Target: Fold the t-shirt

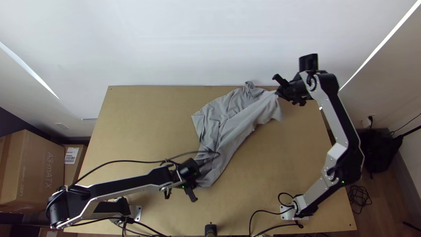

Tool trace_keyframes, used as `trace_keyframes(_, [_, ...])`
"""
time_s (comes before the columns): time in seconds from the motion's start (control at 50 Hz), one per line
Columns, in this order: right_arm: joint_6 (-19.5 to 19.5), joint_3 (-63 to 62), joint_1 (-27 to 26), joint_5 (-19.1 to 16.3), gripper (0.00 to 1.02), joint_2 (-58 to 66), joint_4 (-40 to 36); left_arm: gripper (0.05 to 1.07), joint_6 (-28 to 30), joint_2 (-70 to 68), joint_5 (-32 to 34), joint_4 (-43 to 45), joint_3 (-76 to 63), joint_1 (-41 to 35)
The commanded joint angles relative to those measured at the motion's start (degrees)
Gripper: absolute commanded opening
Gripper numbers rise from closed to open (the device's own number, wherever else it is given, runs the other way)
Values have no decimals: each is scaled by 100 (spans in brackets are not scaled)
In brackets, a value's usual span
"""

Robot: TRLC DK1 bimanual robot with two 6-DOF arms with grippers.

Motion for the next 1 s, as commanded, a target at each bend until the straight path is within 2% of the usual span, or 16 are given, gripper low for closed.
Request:
trace_keyframes(0.0, [-487, -460, -255, -46, 2, -477, 39, 8, 56, -458, -135, -113, 27, 742])
trace_keyframes(0.14, [-918, -1101, -581, -90, 2, -1101, 452, 8, 346, -784, -205, -421, 616, 1937])
trace_keyframes(0.24, [-1208, -1655, -730, -90, 2, -1752, 1234, 8, 425, -951, -205, -526, 1161, 2702])
trace_keyframes(0.36, [-1946, -2033, -809, -90, 2, -2367, 2192, 8, 276, -1003, -205, -509, 1881, 3449])
trace_keyframes(0.44, [-2210, -2253, -871, -90, 2, -2745, 2904, 8, 74, -1065, -249, -526, 2435, 3783])
trace_keyframes(0.58, [-2368, -2156, -1011, -90, 2, -3079, 4029, 8, -49, -1126, -847, -447, 3499, 4134])
trace_keyframes(0.76, [-2508, -1435, -1073, -64, 2, -3000, 4882, 8, 74, -986, -1233, -280, 4984, 4697])
trace_keyframes(0.86, [-2658, -996, -1073, -20, 2, -2921, 5207, 8, 522, -810, -1629, 106, 5801, 4890])
trace_keyframes(0.98, [-2658, -486, -1055, 94, 2, -2877, 5365, 8, 1155, -687, -2024, 546, 6531, 4908])
